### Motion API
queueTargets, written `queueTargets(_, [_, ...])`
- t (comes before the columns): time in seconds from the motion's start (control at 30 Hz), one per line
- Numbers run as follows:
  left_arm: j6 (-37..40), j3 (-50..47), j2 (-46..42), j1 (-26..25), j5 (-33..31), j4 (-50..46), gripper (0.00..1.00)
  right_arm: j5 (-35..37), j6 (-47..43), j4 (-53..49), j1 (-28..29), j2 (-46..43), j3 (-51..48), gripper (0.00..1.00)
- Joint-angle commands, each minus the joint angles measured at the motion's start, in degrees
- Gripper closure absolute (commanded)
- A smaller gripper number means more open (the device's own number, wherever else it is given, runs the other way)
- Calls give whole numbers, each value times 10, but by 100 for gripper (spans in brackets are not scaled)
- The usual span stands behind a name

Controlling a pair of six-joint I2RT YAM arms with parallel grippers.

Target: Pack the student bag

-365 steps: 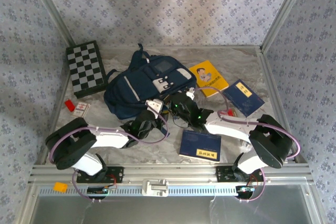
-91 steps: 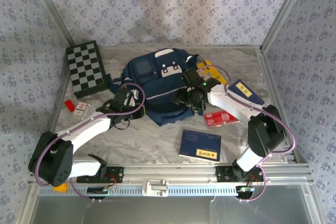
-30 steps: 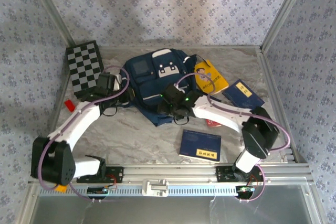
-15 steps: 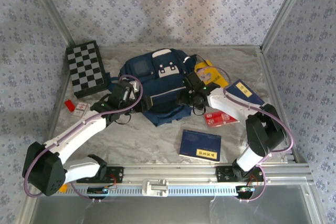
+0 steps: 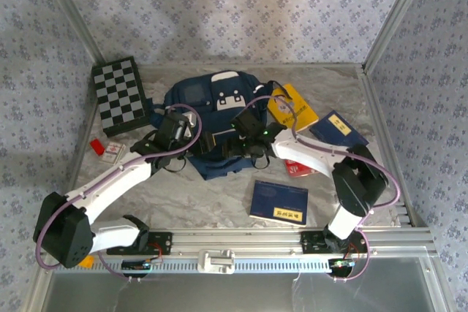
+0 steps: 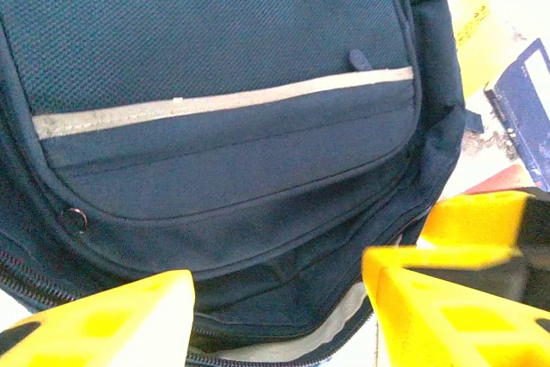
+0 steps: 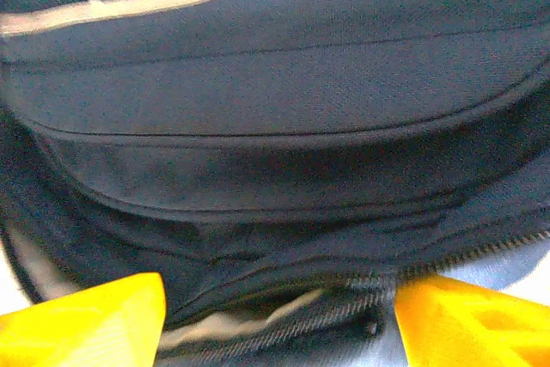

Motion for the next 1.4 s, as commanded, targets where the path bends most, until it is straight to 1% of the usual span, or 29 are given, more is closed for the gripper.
queueTargets(0.0, [-5, 29, -9, -11, 4, 16, 43, 50, 23, -38, -41, -56, -13, 23])
queueTargets(0.1, [-18, 36, 10, -35, 14, 41, 42, 71, 2, -69, -107, -55, -5, 18])
queueTargets(0.23, [-33, 56, 47, -70, 1, 63, 43, 107, -42, -71, -193, -35, 20, 13])
queueTargets(0.37, [-55, 77, 95, -101, -5, 99, 42, 92, -69, -52, -275, 17, 48, 11])
queueTargets(0.47, [-60, 111, 142, -122, -4, 109, 42, 89, -89, -56, -312, 73, 92, 10])
queueTargets(0.67, [-64, 176, 219, -146, -6, 125, 43, 98, -121, -71, -348, 169, 170, 9])
queueTargets(0.87, [-60, 219, 265, -150, -7, 117, 43, 95, -151, -95, -375, 237, 238, 8])
queueTargets(0.97, [-60, 228, 283, -155, -2, 123, 43, 80, -165, -102, -384, 268, 266, 6])
queueTargets(1.27, [-67, 277, 335, -170, 3, 115, 43, 63, -180, -131, -399, 333, 327, 2])
queueTargets(1.37, [-74, 290, 346, -175, 1, 115, 44, 65, -178, -121, -396, 325, 308, 3])
